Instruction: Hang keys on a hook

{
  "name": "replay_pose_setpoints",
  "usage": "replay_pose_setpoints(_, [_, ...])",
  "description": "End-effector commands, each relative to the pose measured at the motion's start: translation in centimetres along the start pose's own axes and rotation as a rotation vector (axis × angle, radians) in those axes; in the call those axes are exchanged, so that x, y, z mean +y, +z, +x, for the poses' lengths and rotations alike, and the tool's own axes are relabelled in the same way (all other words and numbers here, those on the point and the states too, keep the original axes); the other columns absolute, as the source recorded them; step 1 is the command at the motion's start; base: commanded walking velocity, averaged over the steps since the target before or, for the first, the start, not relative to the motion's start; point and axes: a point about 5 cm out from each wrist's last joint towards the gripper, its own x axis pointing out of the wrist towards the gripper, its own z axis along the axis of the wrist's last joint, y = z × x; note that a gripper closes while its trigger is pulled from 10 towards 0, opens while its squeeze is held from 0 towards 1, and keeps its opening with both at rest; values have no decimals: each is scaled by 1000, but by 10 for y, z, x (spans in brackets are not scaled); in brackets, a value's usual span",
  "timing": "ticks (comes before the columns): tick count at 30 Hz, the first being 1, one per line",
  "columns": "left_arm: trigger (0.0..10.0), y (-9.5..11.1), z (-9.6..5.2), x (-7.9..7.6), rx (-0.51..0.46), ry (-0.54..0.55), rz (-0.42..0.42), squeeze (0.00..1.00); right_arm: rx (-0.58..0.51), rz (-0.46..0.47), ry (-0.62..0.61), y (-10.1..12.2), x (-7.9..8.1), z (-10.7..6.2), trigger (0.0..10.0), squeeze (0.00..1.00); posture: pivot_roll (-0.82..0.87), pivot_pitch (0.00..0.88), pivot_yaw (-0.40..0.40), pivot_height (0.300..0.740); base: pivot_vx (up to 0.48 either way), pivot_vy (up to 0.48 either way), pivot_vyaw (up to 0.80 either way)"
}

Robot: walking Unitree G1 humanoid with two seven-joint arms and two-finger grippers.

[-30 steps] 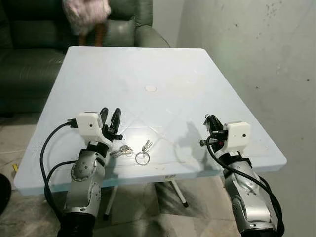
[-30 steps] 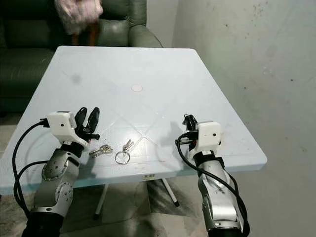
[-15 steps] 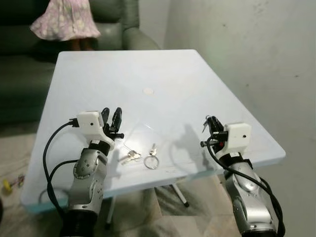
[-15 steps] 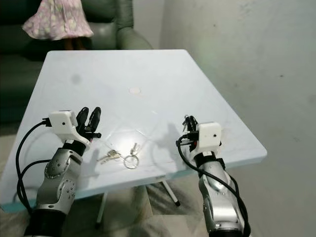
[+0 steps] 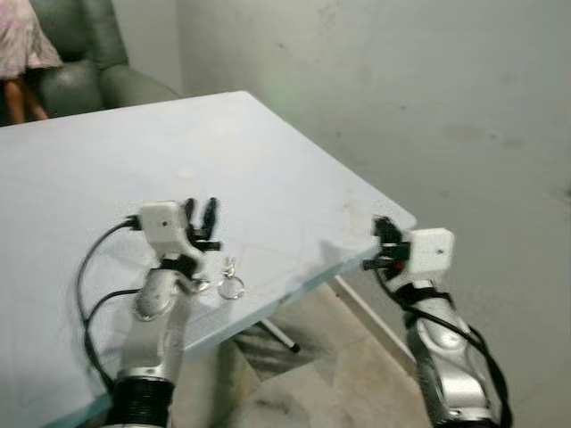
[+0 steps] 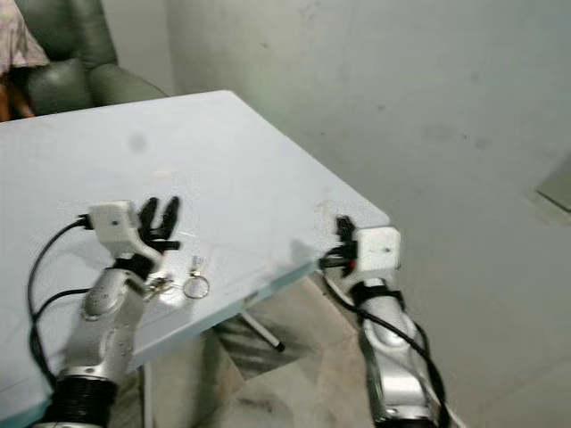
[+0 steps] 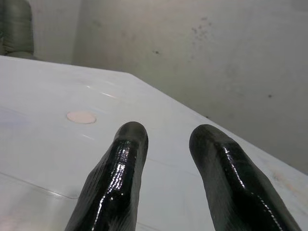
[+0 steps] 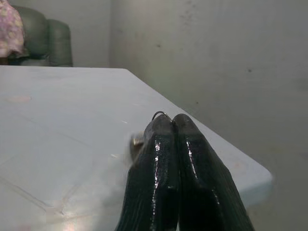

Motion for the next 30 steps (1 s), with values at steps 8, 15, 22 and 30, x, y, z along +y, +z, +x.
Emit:
replay_pose_setpoints(8, [10000,-3,2,-8,23,-18,-4,0,2,-12,-29,2,-8,-1,10000,0,105,0,-75,740,0,0,-756])
replay_pose_setpoints(15, [10000,-3,2,-9,27,-18,-8,0,3,-12,-30,2,-8,-1,10000,0,107,0,-77,740,0,0,-756])
replay_pose_setpoints(22, [10000,-4,2,-10,33,-12,-14,0,5,-12,-29,2,-8,0,10000,0,109,0,-81,740,0,0,-756])
replay_pose_setpoints(30, [10000,-6,0,-10,42,17,44,0,13,-13,-38,0,-9,-3,10000,0,112,0,-81,740,0,0,-756])
